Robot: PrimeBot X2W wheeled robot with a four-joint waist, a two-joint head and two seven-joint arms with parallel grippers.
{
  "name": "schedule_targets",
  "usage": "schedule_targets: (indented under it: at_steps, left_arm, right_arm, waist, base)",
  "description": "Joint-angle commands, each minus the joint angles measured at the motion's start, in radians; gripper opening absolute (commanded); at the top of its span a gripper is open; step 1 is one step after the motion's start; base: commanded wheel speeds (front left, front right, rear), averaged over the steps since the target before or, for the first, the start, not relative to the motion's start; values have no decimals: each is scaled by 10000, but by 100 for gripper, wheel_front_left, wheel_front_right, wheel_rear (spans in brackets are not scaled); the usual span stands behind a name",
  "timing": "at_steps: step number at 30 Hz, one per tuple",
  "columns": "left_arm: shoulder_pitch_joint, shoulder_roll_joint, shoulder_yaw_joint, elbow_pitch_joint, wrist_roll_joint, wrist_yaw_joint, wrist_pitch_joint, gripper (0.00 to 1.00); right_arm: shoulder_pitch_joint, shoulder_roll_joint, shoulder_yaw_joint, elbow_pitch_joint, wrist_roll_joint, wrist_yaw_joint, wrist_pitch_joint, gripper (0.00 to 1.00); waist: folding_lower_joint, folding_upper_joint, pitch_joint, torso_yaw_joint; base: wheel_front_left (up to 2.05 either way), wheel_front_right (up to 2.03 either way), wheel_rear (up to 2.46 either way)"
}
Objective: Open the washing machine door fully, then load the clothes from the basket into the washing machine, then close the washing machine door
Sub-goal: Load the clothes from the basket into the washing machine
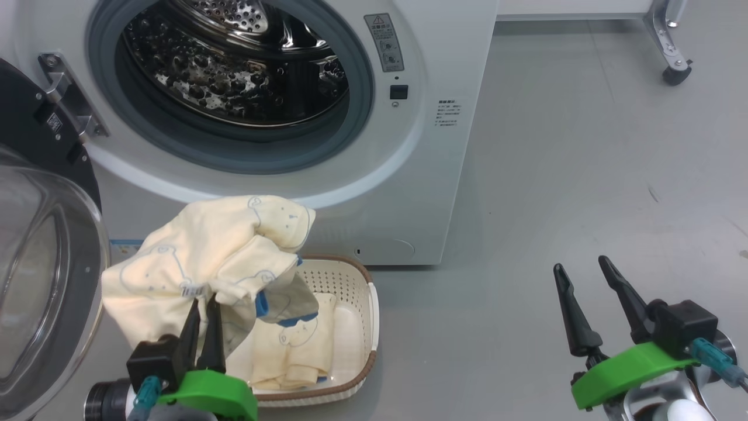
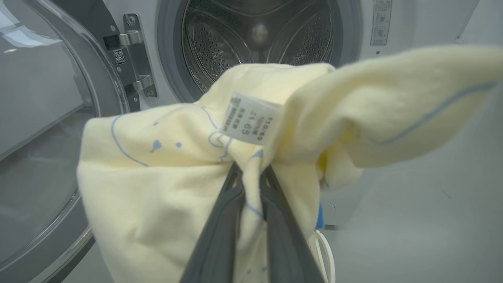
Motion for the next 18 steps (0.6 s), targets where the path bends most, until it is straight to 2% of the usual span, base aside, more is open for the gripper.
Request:
schedule_targets:
  at_steps: [1, 7, 18]
  left_arm:
    - [-595, 147, 340, -300, -20, -16, -18, 0]
    - [-1147, 134, 313, 21, -142, -154, 156, 0]
    - [-3019, 102, 202, 1496, -508, -836, 726, 0]
  right_arm:
    - [-288, -100, 239, -341, 7, -29, -7, 100]
    - [-403, -100, 396, -388, -8, -29, -19, 100]
    - [-887, -100, 904, -296, 11, -29, -169, 100]
  waist:
    - [0, 0, 18, -11]
    - [0, 0, 337, -108]
    - [0, 0, 1425, -453]
  base:
    - [0, 0, 0]
    - [0, 0, 0]
    - [0, 0, 0]
